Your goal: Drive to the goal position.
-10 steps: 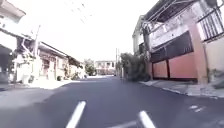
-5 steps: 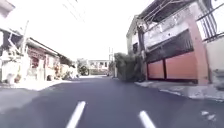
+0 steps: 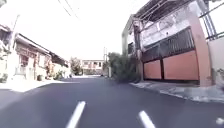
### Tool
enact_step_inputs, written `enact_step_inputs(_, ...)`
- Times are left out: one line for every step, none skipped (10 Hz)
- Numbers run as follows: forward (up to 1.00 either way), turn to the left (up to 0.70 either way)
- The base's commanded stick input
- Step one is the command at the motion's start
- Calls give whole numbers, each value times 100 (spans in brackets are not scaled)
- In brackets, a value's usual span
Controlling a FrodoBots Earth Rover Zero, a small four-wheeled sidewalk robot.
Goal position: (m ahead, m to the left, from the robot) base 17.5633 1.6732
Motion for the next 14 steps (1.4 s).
enact_step_inputs(85,0)
enact_step_inputs(85,0)
enact_step_inputs(85,0)
enact_step_inputs(85,0)
enact_step_inputs(85,0)
enact_step_inputs(85,0)
enact_step_inputs(85,0)
enact_step_inputs(85,0)
enact_step_inputs(85,0)
enact_step_inputs(85,0)
enact_step_inputs(85,0)
enact_step_inputs(85,0)
enact_step_inputs(85,0)
enact_step_inputs(85,0)
